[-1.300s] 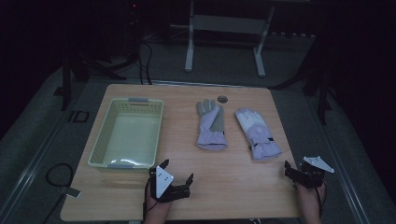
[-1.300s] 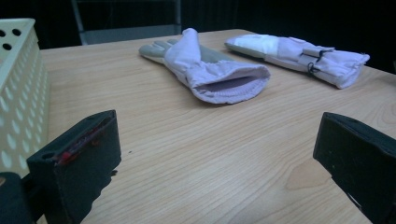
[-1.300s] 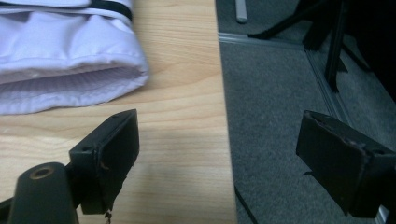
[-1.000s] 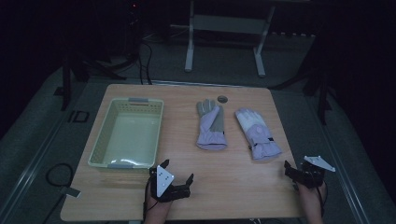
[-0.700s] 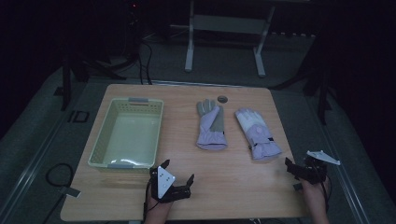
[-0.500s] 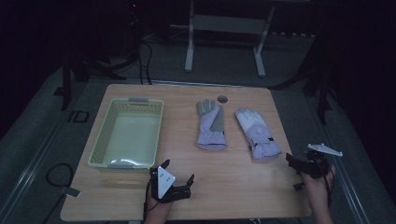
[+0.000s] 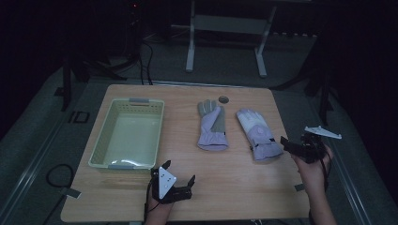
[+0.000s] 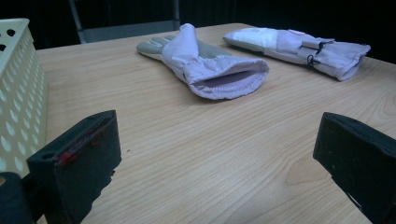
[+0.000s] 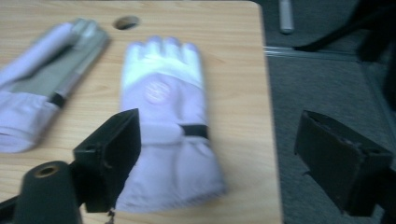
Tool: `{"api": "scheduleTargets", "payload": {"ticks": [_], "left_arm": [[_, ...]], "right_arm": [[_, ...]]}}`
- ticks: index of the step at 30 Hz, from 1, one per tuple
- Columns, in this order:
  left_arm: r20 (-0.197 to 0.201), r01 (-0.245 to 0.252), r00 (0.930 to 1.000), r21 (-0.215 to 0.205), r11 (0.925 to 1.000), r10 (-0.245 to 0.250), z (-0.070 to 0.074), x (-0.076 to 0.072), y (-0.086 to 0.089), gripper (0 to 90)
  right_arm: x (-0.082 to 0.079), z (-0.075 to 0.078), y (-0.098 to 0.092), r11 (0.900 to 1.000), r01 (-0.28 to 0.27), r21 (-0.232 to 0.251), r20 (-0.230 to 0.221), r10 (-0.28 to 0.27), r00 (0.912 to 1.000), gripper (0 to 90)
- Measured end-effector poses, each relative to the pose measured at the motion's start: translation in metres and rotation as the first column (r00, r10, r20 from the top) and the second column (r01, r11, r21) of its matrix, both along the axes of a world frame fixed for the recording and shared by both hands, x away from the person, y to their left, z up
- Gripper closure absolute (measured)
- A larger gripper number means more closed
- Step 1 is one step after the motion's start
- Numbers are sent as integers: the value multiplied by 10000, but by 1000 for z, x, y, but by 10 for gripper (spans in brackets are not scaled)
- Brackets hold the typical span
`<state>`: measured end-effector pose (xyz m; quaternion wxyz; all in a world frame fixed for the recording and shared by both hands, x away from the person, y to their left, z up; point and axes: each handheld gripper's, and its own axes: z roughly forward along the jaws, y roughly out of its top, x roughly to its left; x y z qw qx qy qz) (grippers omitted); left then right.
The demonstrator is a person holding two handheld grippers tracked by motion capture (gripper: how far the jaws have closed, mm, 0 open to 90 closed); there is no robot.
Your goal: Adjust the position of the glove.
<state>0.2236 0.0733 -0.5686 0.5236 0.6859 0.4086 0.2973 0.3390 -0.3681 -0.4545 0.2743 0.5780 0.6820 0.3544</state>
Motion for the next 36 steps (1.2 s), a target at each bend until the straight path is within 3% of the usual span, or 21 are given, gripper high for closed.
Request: {"api": "scheduleTargets", "payload": {"ticks": [2, 5, 21, 30, 36], "left_arm": [[0, 3, 10000, -3, 10000, -3, 0, 0, 0, 8], [30, 8, 10000, 22, 10000, -8, 0, 0, 0, 8], [-23, 20, 10000, 2, 10000, -20, 0, 0, 0, 8], [-24, 65, 10000, 11, 10000, -65, 0, 0, 0, 8], [-26, 184, 9998, 16, 9998, -184, 0, 0, 0, 8]], "right_arm": [[6, 6, 5, 9995, -225, 215, -192, 229, 9996, 230], [14, 12, 15, 9985, -516, 176, -366, 522, 9980, 254], [49, 32, 80, 9866, -1580, -397, -241, 1571, 9873, 272], [68, 31, 120, 9776, -2066, -415, -423, 2048, 9779, 320], [79, 25, 148, 9713, -2372, -169, -622, 2358, 9698, 339]]}}
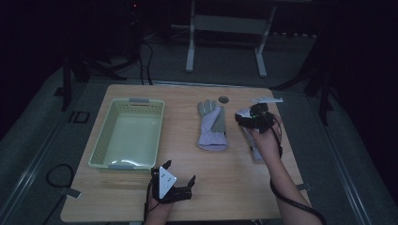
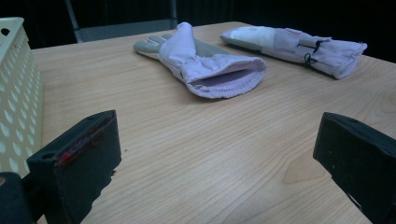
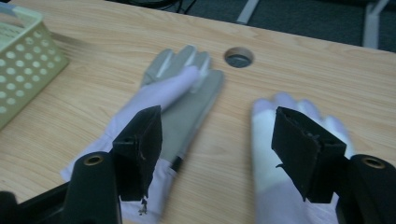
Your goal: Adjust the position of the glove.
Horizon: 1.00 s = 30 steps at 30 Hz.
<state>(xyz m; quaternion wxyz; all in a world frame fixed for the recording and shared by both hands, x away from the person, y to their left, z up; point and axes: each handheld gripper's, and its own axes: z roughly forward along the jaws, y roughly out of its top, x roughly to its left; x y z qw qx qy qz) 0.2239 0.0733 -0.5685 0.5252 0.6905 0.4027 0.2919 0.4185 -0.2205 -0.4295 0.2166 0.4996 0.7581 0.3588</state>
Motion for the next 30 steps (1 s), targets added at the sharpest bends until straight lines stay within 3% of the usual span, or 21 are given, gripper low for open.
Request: {"api": "scheduleTargets", "payload": {"ticks": [5, 14, 20, 30], "left_arm": [[-8, 8, 10000, -33, 10000, -8, 0, 0, 0, 8], [-43, 25, 10000, -40, 10000, -25, 0, 1, 0, 8], [-42, 46, 10000, -44, 10000, -46, 0, 1, 0, 8], [-7, 105, 9999, -34, 9999, -105, 0, 0, 0, 8]], "right_arm": [[11, -10, 21, 9997, -262, -33, -380, 260, 9989, 356], [31, -37, 52, 9954, -673, -680, -1145, 592, 9917, 423], [46, -54, 62, 9917, -675, -1092, -1634, 491, 9853, 424], [55, -80, 71, 9858, -681, -1534, -2054, 356, 9780, 440]]}}
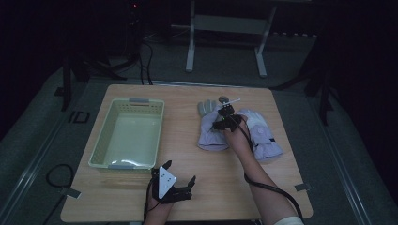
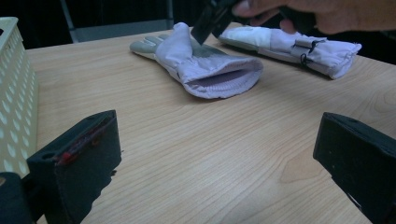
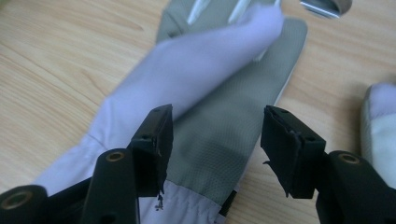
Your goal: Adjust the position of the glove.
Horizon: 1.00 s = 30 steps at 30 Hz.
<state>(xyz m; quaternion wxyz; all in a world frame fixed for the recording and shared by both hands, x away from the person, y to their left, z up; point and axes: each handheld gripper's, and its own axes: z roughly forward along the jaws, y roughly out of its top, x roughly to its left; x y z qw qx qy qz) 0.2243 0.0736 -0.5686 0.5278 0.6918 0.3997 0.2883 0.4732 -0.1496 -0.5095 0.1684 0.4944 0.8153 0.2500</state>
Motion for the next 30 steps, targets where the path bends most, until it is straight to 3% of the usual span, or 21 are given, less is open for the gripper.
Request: {"api": "scheduleTargets", "payload": {"ticks": [3, 7, 9, 10, 11, 14, 18, 22, 25, 30], "left_arm": [[0, 32, 10000, 44, 10000, -32, 0, 0, 0, 8], [-3, 33, 10000, 41, 10000, -33, 0, 0, 0, 8], [5, 25, 10000, 53, 10000, -25, 0, 0, 0, 8], [4, 39, 10000, 63, 10000, -39, 0, 0, -1, 8], [16, 39, 10000, 71, 10000, -39, 0, 0, -1, 8], [34, 48, 10000, 61, 10000, -48, 0, 0, 0, 8], [34, 50, 10000, 31, 10000, -50, 0, 0, 0, 8], [45, 23, 10000, 118, 9999, -24, 0, 0, -1, 8], [136, -22, 9999, 189, 9998, 20, 0, -1, -2, 8], [91, 0, 10000, 165, 9999, -1, 0, -1, -2, 8]], "right_arm": [[0, -10, 3, 9998, -188, -121, -219, 185, 9996, 451], [-2, -22, 8, 9967, -636, -509, -164, 628, 9979, 564], [-4, -23, 10, 9948, -768, -676, -35, 768, 9970, 665], [-5, -22, 11, 9933, -785, -848, 92, 796, 9968, 761], [-7, -20, 12, 9948, -583, -832, 171, 599, 9981, 821], [-10, -7, 6, 9994, -82, 333, 23, 81, 10000, 862], [-23, 17, -1, 9964, -146, 837, 409, 112, 9991, 864], [-42, 38, -12, 9829, 61, 1841, 771, -207, 9968, 864], [-59, 45, -16, 9761, -78, 2170, 941, -130, 9955, 865], [-88, 55, -21, 9736, -466, 2236, 1316, 173, 9911, 864]]}}
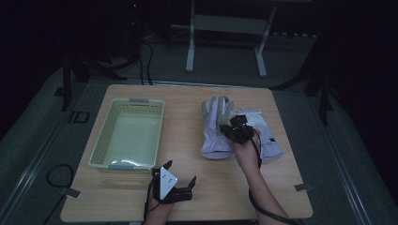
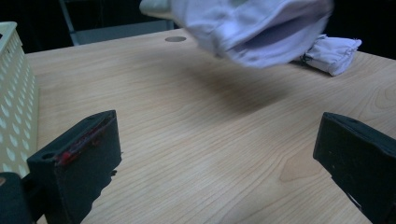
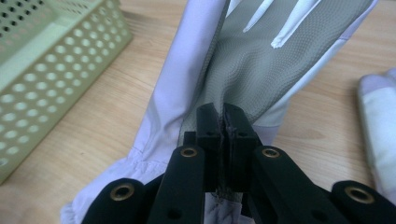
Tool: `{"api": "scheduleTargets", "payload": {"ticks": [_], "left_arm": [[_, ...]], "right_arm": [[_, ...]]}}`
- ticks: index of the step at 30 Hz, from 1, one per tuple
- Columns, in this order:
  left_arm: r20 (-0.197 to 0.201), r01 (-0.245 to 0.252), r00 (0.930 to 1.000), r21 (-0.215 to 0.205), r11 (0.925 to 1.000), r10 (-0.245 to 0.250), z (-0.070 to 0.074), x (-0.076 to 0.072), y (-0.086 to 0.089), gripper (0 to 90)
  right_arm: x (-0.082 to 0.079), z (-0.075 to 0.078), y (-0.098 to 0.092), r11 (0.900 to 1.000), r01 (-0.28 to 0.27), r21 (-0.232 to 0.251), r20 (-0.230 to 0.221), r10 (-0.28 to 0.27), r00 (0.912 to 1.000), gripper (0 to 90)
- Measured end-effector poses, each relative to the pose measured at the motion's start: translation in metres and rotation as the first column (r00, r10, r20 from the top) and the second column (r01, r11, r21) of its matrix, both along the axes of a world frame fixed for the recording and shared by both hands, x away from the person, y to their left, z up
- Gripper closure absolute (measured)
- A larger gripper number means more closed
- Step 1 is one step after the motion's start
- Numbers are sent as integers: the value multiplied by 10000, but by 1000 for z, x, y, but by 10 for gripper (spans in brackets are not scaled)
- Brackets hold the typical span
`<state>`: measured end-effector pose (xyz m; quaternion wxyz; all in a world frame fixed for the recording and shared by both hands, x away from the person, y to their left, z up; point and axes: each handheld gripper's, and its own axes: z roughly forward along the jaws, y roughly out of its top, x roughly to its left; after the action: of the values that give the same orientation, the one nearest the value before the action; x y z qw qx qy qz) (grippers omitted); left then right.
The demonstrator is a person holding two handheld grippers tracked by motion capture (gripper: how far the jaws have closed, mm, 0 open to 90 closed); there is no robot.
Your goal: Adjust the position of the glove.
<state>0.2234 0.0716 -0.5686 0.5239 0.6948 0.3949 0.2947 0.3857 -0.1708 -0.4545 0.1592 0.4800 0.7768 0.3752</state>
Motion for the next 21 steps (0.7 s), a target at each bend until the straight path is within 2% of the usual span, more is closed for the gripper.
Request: {"api": "scheduleTargets", "payload": {"ticks": [5, 7, 9, 10, 13, 16, 18, 21], "left_arm": [[6, -13, 10000, -4, 10000, 13, 0, 0, 0, 8], [6, -19, 10000, 7, 10000, 19, 0, 0, 0, 8], [6, -20, 10000, 24, 10000, 20, 0, 0, 0, 8], [-23, -8, 10000, 21, 10000, 8, 0, 0, 0, 8], [-49, 4, 10000, -37, 10000, -4, 0, 1, 1, 8], [-77, 10, 10000, -45, 10000, -10, 0, 1, 1, 8], [-73, 23, 10000, -33, 10000, -23, 0, 1, 1, 8], [-117, 19, 9999, -68, 10000, -20, 0, 1, 1, 8]], "right_arm": [[-30, 9, -7, 9996, -108, 242, 448, 97, 9990, 865], [-39, 5, -8, 9995, -177, 252, 469, 165, 9988, 865], [-45, -2, -10, 9986, -224, 486, 329, 208, 9992, 864], [-47, -6, -10, 9990, -229, 377, 286, 218, 9994, 864], [-49, -18, -13, 9976, -362, 597, 20, 361, 9993, 864], [-45, -29, -15, 9981, -317, 533, -149, 326, 9994, 864], [-42, -38, -13, 9994, -303, 182, -203, 307, 9993, 864], [-35, -54, -9, 9992, -337, -237, -524, 324, 9981, 864]]}}
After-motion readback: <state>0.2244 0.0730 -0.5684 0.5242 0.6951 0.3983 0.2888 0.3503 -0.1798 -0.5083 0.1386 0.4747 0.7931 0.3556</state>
